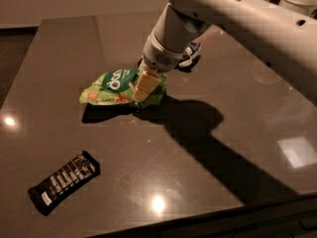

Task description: Move green rice chip bag near rxbar chocolate

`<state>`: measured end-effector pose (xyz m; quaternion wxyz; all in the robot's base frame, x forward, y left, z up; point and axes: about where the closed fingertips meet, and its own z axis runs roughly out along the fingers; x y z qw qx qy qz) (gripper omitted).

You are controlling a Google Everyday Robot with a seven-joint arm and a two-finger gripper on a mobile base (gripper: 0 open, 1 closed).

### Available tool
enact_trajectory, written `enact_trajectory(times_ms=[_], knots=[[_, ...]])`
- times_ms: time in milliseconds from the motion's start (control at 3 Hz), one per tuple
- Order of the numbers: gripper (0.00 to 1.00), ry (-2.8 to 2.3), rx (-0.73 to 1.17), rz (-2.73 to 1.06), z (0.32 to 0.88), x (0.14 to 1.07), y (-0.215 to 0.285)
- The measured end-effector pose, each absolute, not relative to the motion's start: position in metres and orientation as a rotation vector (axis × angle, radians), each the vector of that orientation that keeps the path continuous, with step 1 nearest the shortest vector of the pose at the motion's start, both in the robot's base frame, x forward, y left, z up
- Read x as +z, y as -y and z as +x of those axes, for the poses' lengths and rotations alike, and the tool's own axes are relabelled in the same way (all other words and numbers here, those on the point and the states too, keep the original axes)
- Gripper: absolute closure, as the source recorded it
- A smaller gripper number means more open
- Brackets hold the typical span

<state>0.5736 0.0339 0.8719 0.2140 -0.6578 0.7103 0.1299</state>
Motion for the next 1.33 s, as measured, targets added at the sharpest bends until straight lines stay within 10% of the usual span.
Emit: enact_trajectory(times_ms=[667,1333], knots=[[0.87,-1.937,0.38,-1.838,0.565,0.895,-0.017],[1.0,-1.834,0.445,-1.915,0.515,0.92,0.009]])
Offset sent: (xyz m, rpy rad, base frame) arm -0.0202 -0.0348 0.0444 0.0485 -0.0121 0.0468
